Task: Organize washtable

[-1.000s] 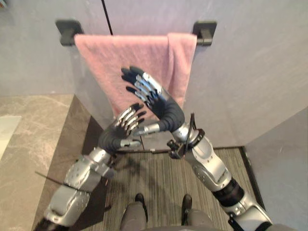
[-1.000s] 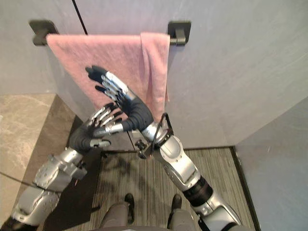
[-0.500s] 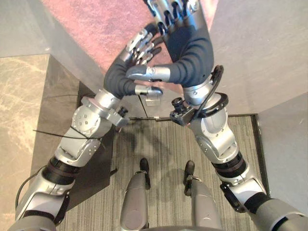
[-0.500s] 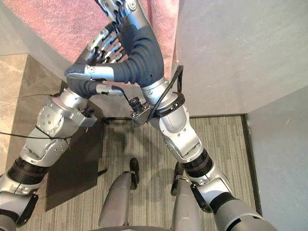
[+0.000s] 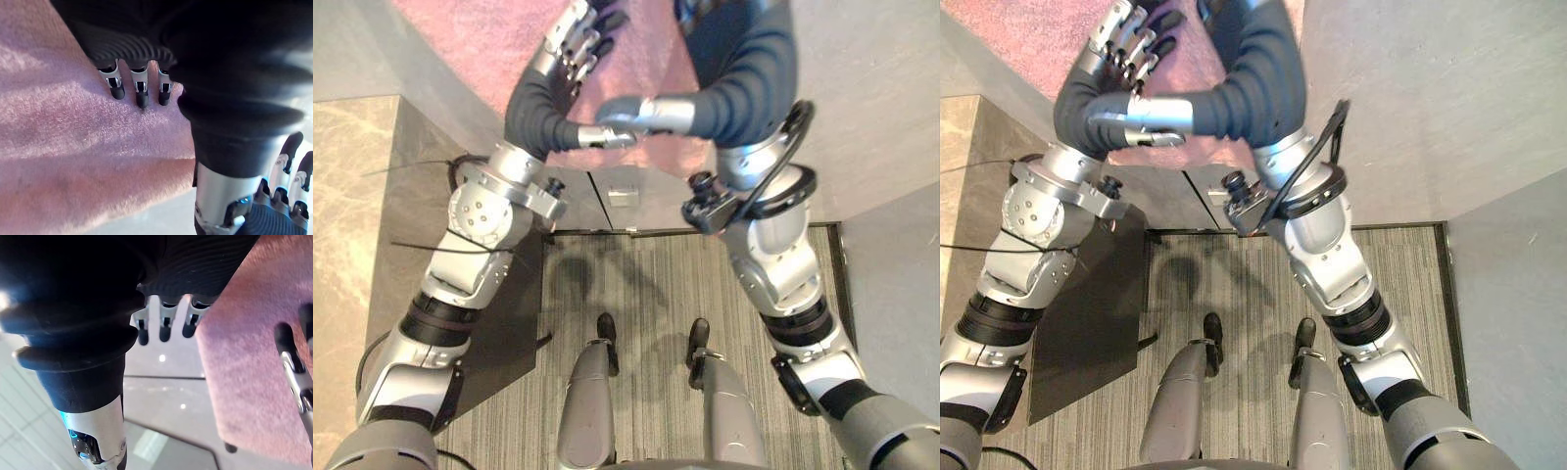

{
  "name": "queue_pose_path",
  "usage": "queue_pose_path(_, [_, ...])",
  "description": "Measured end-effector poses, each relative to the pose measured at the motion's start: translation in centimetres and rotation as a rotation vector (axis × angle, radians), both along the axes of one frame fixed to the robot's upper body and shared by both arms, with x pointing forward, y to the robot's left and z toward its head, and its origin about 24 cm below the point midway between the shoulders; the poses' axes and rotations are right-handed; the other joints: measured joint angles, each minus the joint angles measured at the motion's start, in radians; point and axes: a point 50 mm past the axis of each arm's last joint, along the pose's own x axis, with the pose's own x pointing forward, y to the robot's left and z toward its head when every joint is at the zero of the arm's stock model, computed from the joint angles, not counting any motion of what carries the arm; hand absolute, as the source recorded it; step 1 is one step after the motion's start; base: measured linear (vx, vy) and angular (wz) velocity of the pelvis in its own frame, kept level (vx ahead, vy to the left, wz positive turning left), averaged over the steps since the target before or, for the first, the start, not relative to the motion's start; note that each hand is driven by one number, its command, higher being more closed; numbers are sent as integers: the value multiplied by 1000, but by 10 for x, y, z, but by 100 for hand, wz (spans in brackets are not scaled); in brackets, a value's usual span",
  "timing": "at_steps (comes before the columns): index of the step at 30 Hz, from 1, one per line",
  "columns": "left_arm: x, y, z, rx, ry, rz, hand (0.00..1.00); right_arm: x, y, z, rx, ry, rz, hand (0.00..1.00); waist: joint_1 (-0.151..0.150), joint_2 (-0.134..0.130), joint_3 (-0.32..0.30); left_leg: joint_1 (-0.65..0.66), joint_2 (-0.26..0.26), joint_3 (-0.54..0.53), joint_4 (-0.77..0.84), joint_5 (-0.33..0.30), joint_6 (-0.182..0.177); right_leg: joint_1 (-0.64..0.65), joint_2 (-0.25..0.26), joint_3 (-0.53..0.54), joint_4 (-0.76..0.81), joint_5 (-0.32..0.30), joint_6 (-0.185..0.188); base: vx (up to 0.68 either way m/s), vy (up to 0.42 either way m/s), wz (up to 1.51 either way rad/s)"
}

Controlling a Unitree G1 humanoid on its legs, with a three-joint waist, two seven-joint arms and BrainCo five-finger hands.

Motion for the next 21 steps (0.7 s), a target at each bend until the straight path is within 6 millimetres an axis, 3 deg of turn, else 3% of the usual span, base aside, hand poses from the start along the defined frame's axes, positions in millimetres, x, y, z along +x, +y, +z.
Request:
queue_pose_path(4, [3,9,6,61,-8,31,0,12,0,10,-26,10,-34,0,6,11,9,-1,0,3,-2,0,0,-4,0,1,0,0,0,0,0,0])
queue_pose_path(15, [4,16,7,73,6,24,0,21,-9,10,-57,22,-92,0,22,18,13,-1,2,9,-1,-1,-1,-4,-2,2,1,0,0,4,-3,1])
queue_pose_path(21, [1,20,-8,136,61,0,0,30,-11,0,-95,65,-114,0,25,18,13,14,11,24,8,-6,-4,16,-4,0,7,-8,-8,3,-6,3])
